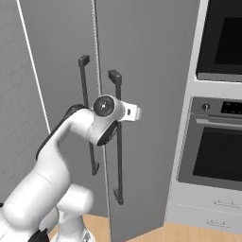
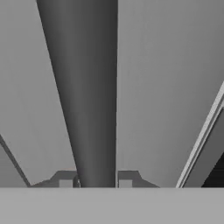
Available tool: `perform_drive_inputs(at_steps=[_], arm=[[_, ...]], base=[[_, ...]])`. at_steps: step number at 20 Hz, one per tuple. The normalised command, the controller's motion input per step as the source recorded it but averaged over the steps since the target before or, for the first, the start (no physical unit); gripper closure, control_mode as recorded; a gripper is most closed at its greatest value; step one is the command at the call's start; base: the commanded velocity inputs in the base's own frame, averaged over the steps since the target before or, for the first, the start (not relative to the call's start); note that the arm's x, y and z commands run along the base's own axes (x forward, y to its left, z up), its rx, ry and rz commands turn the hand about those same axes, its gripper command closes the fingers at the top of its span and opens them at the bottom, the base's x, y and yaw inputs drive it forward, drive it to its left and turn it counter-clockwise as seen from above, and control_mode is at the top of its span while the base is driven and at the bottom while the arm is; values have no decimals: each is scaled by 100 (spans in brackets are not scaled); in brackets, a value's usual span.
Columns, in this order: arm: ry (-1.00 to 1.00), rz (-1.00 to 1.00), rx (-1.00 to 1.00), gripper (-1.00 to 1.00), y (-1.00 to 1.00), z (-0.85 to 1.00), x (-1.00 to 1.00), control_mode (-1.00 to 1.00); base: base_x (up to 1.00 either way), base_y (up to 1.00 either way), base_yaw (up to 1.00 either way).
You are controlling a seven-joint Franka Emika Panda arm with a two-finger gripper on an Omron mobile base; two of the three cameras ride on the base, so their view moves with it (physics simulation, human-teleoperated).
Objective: Take the strawberry from the fridge and place it on top of the pancake, located on the dining counter.
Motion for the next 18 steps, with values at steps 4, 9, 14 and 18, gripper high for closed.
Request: perform_drive_inputs(at_steps=[4,9,14,18], arm=[[-1,0,0,100,-87,-15,-90,-100],[-6,0,-6,100,-1,41,-98,-100],[4,-3,-27,-100,66,48,-75,-100],[22,-2,-33,-100,90,27,-27,-100]], base=[[0,0,0],[0,0,0],[0,0,0],[0,0,0]])
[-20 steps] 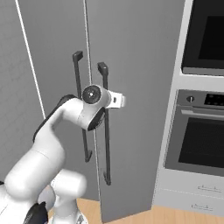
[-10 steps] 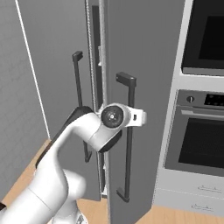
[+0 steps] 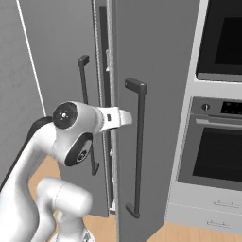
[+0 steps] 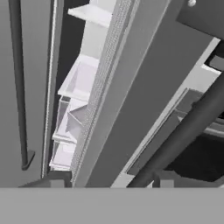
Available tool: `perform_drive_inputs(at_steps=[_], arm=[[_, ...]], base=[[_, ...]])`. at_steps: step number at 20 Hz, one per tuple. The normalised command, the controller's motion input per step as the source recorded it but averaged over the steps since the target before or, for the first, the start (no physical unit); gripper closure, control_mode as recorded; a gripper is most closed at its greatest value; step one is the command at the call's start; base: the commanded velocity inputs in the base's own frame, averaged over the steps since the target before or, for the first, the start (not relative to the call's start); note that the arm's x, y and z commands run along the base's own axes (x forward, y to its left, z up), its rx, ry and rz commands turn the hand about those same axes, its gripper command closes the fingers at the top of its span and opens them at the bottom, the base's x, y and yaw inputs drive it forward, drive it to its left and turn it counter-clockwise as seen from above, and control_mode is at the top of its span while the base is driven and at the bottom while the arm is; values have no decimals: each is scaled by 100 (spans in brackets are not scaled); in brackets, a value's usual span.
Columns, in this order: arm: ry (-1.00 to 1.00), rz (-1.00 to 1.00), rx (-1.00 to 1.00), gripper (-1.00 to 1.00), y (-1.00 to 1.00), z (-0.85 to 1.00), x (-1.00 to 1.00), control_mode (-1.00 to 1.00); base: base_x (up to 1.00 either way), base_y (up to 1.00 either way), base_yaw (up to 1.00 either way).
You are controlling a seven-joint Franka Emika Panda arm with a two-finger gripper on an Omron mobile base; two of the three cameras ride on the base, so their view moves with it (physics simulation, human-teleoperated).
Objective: Take the strawberry from the fridge and place it on top of the pancake, located on the dining counter.
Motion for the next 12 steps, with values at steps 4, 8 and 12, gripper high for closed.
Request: perform_drive_inputs(at_steps=[4,8,12], arm=[[32,-4,-35,-100,92,8,2,-100],[46,0,-41,-100,74,-14,58,-100],[62,0,-35,-100,14,-11,82,-100]], base=[[0,0,0],[0,0,0],[0,0,0]])
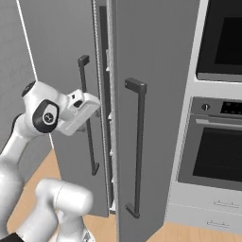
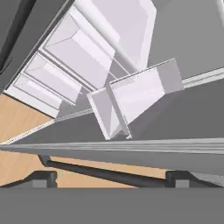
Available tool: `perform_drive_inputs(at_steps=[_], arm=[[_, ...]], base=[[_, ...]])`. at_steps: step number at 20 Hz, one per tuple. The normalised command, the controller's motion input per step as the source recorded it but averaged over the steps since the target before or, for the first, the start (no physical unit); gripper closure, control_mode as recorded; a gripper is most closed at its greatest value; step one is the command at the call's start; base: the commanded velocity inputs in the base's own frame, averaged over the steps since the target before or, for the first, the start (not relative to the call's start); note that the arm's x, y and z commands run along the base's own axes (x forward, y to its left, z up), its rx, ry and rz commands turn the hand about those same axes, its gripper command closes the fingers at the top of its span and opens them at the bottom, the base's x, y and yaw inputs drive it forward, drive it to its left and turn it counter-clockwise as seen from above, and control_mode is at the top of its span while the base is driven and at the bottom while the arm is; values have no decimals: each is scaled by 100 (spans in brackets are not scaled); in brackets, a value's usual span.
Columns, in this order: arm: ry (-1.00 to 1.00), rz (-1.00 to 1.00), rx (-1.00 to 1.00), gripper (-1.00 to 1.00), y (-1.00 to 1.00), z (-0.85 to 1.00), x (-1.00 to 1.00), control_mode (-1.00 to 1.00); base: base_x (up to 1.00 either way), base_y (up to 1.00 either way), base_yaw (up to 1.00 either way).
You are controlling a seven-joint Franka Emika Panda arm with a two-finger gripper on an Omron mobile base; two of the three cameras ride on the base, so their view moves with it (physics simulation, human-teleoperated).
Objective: Take the strawberry from the fridge and place it on top of the pancake, located on the dining counter.
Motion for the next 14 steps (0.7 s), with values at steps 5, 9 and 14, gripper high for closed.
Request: perform_drive_inputs(at_steps=[5,9,14], arm=[[47,0,-25,-100,-49,-8,90,-100],[3,0,-26,-100,-36,-37,54,-100],[15,0,-29,-100,-24,-7,30,-100]], base=[[0,0,0],[0,0,0],[0,0,0]])
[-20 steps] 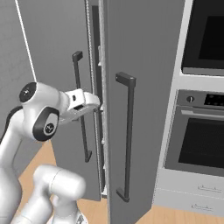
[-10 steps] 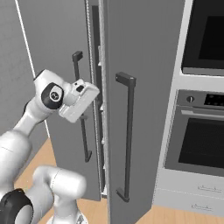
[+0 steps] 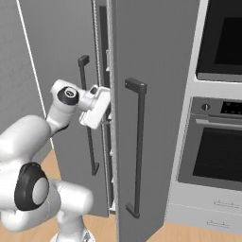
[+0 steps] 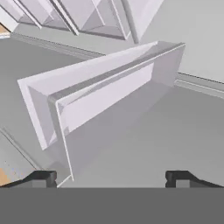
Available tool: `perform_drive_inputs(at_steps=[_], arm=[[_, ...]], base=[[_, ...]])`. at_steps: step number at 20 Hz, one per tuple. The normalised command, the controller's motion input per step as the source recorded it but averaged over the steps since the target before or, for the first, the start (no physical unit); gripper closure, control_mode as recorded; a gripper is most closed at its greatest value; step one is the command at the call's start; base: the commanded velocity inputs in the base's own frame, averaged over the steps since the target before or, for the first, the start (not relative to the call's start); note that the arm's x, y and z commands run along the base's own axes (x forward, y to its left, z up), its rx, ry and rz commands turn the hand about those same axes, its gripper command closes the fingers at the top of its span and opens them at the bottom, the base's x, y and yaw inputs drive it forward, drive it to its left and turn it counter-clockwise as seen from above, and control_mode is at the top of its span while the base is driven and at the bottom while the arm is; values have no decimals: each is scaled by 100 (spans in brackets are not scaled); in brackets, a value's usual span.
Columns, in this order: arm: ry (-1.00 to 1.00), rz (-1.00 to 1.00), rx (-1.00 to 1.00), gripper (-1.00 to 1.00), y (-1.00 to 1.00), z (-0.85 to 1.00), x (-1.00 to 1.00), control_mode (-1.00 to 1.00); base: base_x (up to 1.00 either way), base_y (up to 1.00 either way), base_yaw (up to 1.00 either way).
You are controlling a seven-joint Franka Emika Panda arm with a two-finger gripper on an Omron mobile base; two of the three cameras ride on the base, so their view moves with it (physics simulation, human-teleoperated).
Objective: Take the strawberry from the fridge and place it on top of the pancake, located on the dining counter.
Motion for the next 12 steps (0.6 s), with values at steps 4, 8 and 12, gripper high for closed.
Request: perform_drive_inputs(at_steps=[4,8,12], arm=[[11,-11,-10,-100,-62,0,-41,-100],[3,-18,0,-100,-83,0,-65,-100],[0,-19,10,-100,-91,12,-93,-100]], base=[[0,0,0],[0,0,0],[0,0,0]])
